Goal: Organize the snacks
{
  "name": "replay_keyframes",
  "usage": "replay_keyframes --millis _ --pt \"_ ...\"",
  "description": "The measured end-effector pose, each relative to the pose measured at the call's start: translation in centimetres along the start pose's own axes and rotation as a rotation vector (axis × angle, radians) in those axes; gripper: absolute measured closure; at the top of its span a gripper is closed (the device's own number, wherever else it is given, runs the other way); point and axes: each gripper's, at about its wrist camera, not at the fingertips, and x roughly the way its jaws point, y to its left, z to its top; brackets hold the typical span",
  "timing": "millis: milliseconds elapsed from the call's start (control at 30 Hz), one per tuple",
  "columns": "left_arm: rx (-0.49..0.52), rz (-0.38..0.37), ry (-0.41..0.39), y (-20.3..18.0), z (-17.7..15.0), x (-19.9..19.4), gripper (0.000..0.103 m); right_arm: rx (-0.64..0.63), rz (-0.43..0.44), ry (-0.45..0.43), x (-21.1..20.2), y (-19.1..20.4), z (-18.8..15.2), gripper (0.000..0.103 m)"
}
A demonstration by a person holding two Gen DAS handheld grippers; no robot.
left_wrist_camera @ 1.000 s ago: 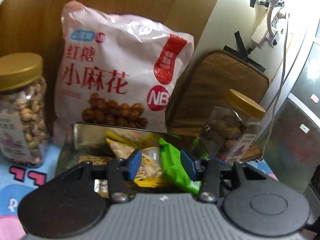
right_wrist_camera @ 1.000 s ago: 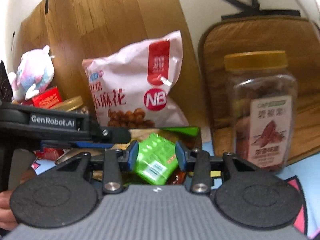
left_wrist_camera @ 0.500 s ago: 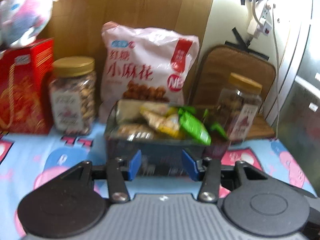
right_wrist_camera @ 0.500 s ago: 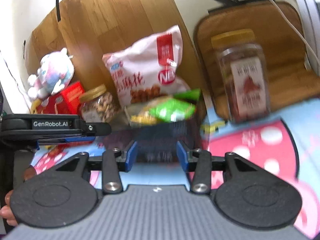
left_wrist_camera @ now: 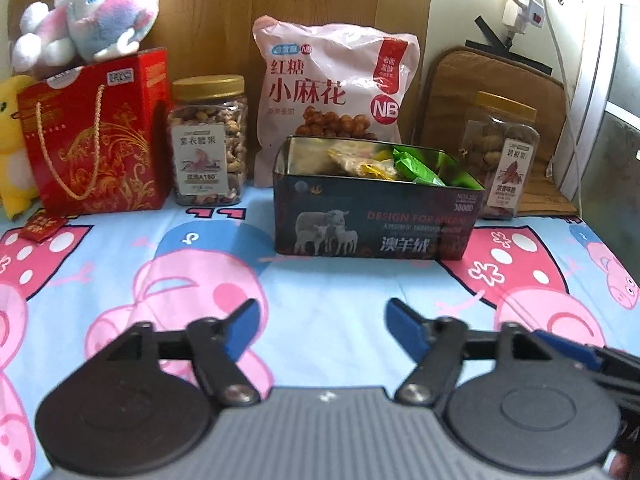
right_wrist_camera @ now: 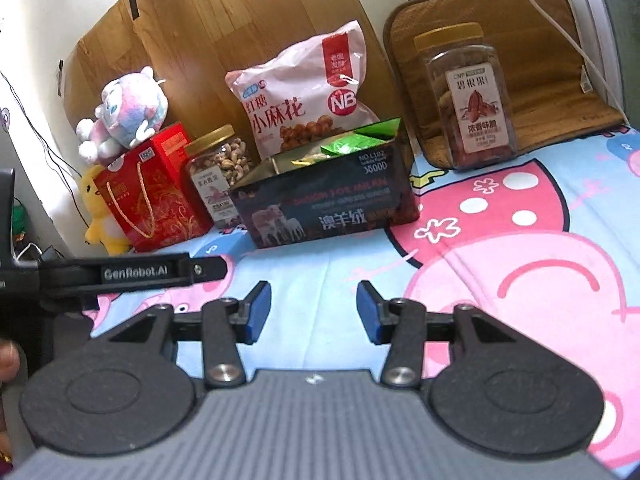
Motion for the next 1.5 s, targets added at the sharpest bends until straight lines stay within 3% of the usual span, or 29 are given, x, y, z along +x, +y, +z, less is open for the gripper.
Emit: replay_keyframes --millis 233,667,1133,1500 --pt "0.038 -0.007 -0.032 -0.6 -0.5 -1.4 0.000 0.020 -0.004 -0.040 -1.1 0.7 0.1 0.049" --pt "0.060 0.014 0.047 -1.0 -1.1 -0.8 0.000 0.052 -0.025 -0.073 -1.5 0.5 0.0 0.042" --pt "0.083 0.054 -0.041 -1.4 -1.1 -2.0 0.000 0.075 -0.032 -0.085 -1.7 0.3 -0.1 0.041" --pt "0.123 0.088 -0.052 -2.1 -1.3 -2.1 0.000 0.072 -0.043 -0.122 -2.3 0.2 -0.1 0.041"
